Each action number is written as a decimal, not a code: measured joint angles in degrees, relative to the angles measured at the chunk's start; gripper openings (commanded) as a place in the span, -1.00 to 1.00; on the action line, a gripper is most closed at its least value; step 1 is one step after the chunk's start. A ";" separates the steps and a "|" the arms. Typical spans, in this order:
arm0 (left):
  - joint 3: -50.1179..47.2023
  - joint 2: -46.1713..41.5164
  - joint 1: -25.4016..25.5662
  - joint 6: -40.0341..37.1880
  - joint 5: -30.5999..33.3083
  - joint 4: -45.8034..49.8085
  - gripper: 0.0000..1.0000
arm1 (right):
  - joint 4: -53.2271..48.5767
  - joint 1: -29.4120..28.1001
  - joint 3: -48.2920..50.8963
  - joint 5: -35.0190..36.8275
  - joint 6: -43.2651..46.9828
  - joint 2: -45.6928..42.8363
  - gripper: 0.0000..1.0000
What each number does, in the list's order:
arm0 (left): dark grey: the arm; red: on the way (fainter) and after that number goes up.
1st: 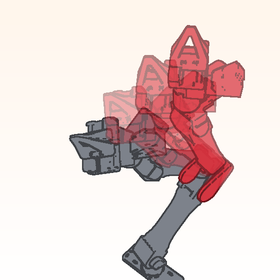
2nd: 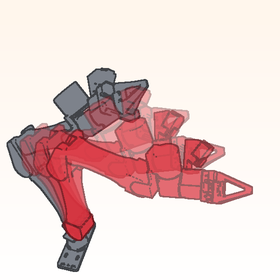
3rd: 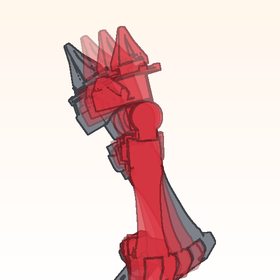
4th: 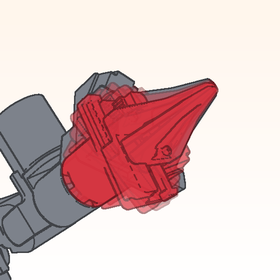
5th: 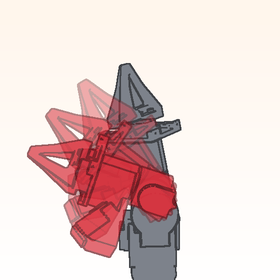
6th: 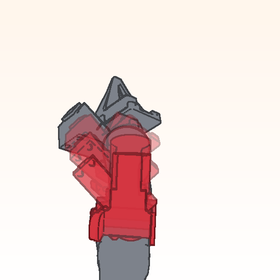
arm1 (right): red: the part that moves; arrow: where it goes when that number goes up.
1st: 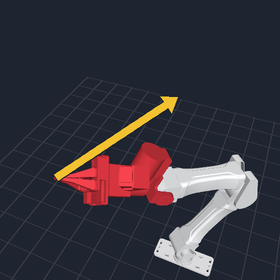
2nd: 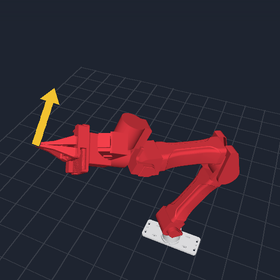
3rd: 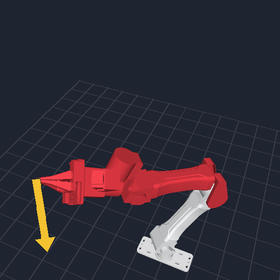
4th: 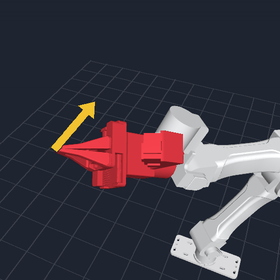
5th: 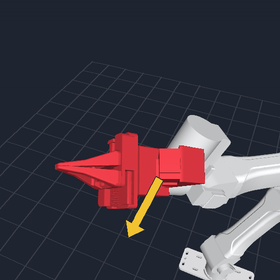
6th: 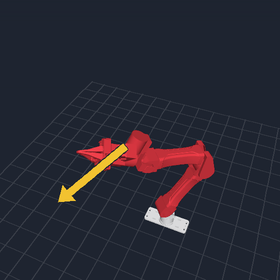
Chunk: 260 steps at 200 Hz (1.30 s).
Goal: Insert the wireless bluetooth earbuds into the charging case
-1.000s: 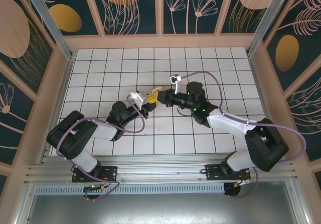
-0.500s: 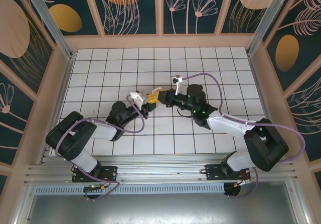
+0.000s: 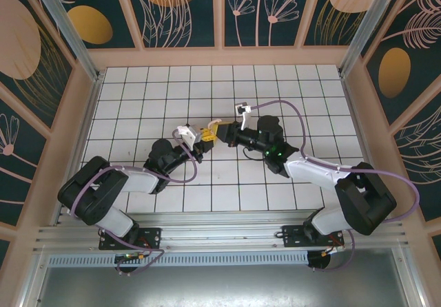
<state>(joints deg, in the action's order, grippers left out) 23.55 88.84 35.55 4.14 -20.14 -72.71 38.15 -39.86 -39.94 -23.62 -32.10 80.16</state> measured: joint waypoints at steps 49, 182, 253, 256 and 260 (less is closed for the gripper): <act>-0.09 -0.57 0.04 -0.04 -0.28 1.05 -0.80 | -4.48 -0.39 0.48 1.81 0.22 -2.27 -0.58; -0.09 -0.85 0.04 -0.81 -0.57 3.56 -0.80 | -9.97 -0.79 -0.28 4.31 0.66 -2.99 -0.32; -0.09 -2.21 0.04 -1.38 -0.92 3.91 -0.80 | -12.70 -0.85 -0.50 4.50 1.88 -5.97 -0.17; -0.09 -2.38 0.04 -1.49 -1.05 3.89 -0.80 | -13.09 -0.85 -0.50 4.63 2.12 -6.43 -0.17; -0.09 -2.64 0.04 -1.57 -1.36 3.76 -0.80 | -13.62 -0.81 -0.50 4.83 2.43 -7.06 -0.15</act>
<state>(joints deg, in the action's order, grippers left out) 23.46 86.19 35.59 2.57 -21.50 -68.95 24.53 -40.66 -40.45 -18.79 -29.67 73.10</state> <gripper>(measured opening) 0.143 0.407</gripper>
